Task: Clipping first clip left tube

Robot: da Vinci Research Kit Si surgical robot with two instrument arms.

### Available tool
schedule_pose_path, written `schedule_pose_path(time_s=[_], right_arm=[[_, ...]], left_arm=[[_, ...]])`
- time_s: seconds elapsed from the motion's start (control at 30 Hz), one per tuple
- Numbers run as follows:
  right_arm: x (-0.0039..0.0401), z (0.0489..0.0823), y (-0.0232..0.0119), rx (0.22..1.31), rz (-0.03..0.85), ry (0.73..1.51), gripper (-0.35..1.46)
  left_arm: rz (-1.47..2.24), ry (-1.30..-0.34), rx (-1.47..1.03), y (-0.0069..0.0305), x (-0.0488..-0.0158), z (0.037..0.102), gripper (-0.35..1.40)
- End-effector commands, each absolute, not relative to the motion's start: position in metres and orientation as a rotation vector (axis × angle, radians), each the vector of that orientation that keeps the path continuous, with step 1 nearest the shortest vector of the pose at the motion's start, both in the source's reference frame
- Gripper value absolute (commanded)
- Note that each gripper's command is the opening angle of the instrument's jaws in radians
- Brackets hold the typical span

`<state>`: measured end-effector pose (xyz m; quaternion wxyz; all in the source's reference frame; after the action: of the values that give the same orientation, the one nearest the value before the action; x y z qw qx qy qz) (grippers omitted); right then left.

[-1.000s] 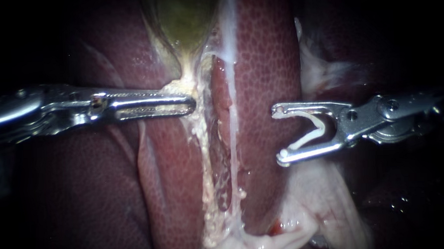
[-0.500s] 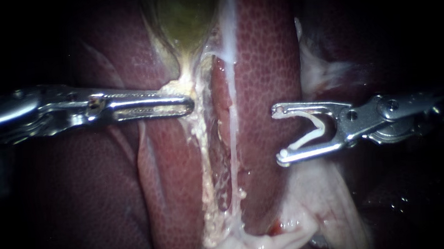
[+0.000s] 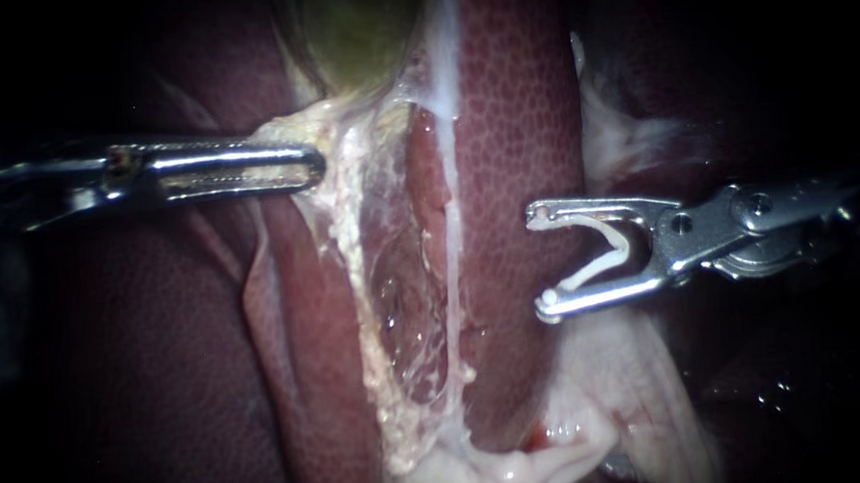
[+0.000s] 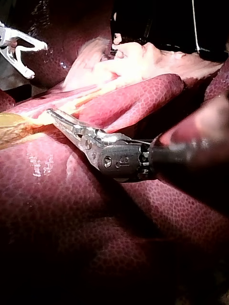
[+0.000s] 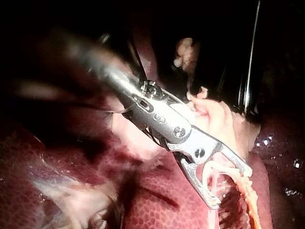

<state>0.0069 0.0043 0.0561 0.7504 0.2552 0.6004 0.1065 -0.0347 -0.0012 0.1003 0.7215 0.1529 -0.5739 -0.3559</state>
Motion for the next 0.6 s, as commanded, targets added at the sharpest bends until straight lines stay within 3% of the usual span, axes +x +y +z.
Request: schedule_pose_path(time_s=[0.03, 0.6], right_arm=[[0.0070, 0.0561, 0.0042, 0.558, 0.233, 1.312, 0.60], [0.0078, 0.0562, 0.0040, 0.554, 0.234, 1.312, 0.60]], left_arm=[[-0.789, -1.272, 0.331, -0.0010, -0.0344, 0.1000, -0.35], [-0.794, -1.274, 0.320, -0.0009, -0.0336, 0.0993, -0.35]])
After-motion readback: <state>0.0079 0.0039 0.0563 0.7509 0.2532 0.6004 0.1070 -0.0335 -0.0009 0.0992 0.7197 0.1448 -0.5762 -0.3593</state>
